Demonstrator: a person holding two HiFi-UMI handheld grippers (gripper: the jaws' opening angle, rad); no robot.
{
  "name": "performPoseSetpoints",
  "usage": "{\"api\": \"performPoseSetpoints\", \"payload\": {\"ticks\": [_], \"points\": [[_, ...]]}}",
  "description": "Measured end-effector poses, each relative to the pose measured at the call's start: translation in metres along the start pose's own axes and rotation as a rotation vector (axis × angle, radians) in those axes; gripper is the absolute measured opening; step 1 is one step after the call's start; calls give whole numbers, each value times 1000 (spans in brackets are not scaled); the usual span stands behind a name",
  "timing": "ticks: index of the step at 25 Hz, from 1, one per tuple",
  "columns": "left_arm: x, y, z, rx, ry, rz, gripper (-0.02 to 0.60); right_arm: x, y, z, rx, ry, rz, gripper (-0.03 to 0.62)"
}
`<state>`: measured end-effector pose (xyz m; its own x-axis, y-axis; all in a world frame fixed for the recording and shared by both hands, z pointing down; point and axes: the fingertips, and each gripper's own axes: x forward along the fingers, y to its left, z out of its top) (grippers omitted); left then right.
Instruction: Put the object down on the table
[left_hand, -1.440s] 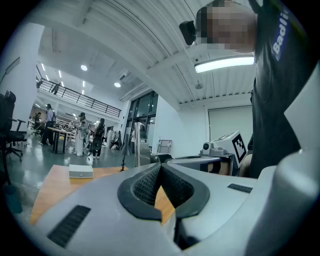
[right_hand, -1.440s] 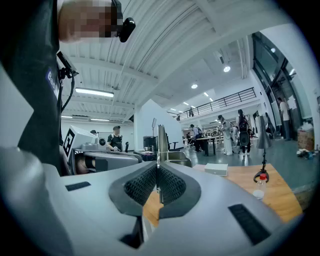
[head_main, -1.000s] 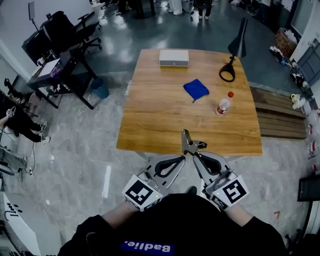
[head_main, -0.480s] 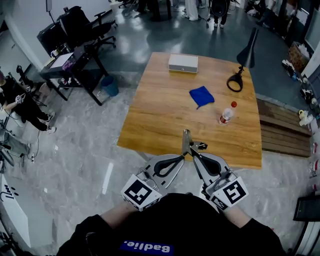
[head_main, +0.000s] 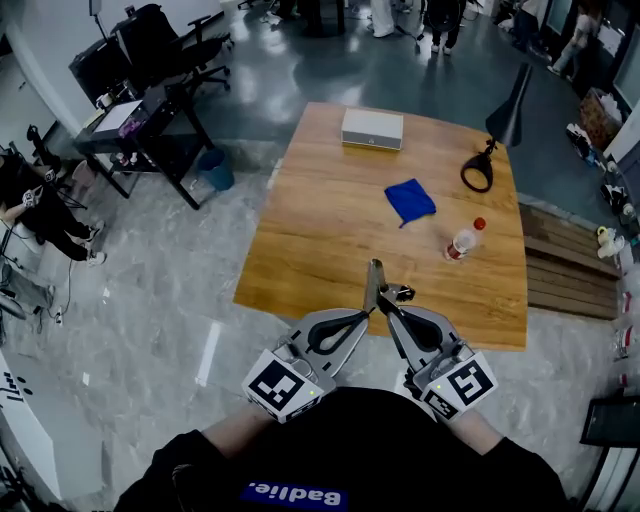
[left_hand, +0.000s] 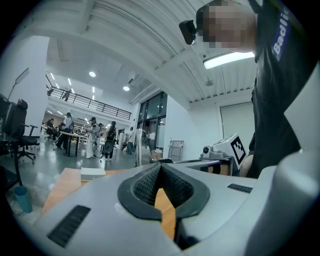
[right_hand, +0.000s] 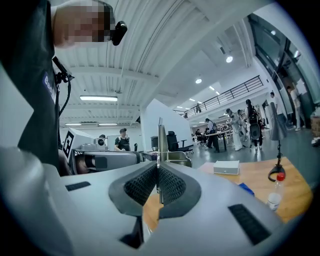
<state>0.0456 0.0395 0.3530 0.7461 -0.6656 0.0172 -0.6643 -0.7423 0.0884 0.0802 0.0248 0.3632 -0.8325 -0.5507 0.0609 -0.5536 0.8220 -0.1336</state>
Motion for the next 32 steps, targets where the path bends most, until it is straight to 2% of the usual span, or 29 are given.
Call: {"api": "performPoseSetpoints", "payload": {"ticks": [3, 9, 14, 23, 32], "points": [[2, 30, 10, -18, -26, -46, 8, 32, -7, -2, 12, 21, -30, 8], [1, 97, 14, -44, -21, -127, 8, 90, -26, -1, 64, 39, -118, 8], [6, 122, 7, -65, -11, -171, 8, 109, -40, -7, 105, 47, -173, 8], [35, 132, 4, -71, 9, -146, 8, 114, -91, -32, 287, 66, -149, 8], [56, 143, 0, -75, 39, -70, 8, 120, -144, -81, 530, 106, -125, 8]]}}
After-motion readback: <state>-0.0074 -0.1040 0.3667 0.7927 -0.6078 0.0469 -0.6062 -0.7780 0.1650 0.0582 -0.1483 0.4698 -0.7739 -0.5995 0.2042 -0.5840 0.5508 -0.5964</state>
